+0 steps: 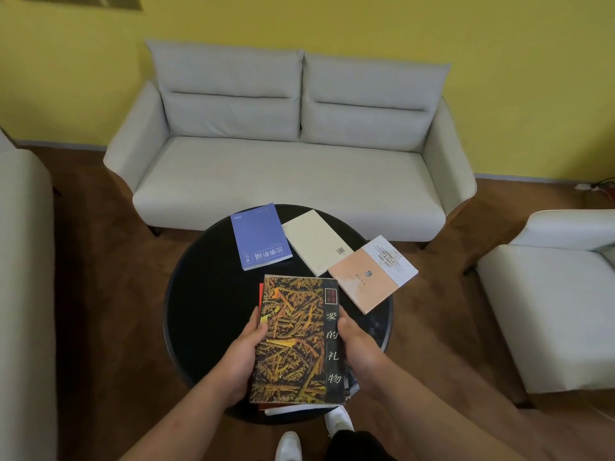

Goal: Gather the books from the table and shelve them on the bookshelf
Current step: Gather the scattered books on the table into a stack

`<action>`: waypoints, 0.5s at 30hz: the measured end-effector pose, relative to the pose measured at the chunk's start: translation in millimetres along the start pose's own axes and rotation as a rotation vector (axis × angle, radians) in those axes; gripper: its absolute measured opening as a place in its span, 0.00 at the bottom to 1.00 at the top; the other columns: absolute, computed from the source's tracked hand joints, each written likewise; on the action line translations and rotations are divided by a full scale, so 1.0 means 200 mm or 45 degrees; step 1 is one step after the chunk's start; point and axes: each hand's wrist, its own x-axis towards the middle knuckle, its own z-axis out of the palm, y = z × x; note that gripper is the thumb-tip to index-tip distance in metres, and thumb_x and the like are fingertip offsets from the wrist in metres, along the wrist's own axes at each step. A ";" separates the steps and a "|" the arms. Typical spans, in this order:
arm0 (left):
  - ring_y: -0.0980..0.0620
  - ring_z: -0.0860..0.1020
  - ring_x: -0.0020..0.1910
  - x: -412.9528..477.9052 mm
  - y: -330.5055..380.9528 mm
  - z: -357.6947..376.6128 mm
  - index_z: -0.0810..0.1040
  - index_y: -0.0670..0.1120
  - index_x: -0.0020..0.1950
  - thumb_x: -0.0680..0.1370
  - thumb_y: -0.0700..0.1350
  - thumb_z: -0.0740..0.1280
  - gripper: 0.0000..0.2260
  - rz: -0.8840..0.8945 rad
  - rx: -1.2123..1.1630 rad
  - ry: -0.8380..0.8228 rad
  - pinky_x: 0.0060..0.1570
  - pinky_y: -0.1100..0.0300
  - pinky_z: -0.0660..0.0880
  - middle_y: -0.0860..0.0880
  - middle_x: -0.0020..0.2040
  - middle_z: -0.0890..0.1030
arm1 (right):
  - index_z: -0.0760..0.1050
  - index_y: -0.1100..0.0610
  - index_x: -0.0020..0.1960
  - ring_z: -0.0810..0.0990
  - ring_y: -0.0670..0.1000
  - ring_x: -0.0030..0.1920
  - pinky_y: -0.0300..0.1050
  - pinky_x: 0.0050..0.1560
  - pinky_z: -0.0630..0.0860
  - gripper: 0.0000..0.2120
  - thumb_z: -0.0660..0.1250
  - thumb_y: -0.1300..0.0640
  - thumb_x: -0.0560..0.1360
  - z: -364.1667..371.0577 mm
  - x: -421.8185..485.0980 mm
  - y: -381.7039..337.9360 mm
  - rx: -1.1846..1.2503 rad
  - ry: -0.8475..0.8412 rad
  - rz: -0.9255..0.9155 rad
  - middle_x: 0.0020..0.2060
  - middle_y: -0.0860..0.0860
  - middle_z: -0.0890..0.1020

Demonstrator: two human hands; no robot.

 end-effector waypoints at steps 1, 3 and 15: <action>0.43 0.86 0.51 0.00 0.00 0.00 0.55 0.65 0.78 0.85 0.51 0.55 0.22 0.001 -0.014 -0.010 0.41 0.50 0.82 0.47 0.56 0.85 | 0.59 0.33 0.78 0.79 0.49 0.63 0.52 0.62 0.76 0.21 0.46 0.40 0.86 0.00 0.01 0.00 -0.033 -0.009 -0.017 0.66 0.47 0.78; 0.43 0.85 0.52 0.01 -0.01 0.00 0.56 0.64 0.79 0.85 0.49 0.54 0.23 0.015 -0.009 -0.022 0.43 0.49 0.81 0.45 0.57 0.85 | 0.56 0.33 0.79 0.78 0.48 0.63 0.50 0.59 0.76 0.24 0.45 0.36 0.84 0.02 0.02 0.00 -0.112 -0.014 -0.024 0.67 0.47 0.77; 0.38 0.83 0.58 -0.04 -0.23 0.00 0.81 0.52 0.61 0.71 0.67 0.64 0.26 -0.126 -0.282 0.009 0.53 0.43 0.80 0.40 0.61 0.83 | 0.78 0.52 0.69 0.81 0.61 0.65 0.62 0.73 0.70 0.31 0.54 0.32 0.80 0.04 -0.03 0.24 0.423 0.043 0.304 0.64 0.58 0.83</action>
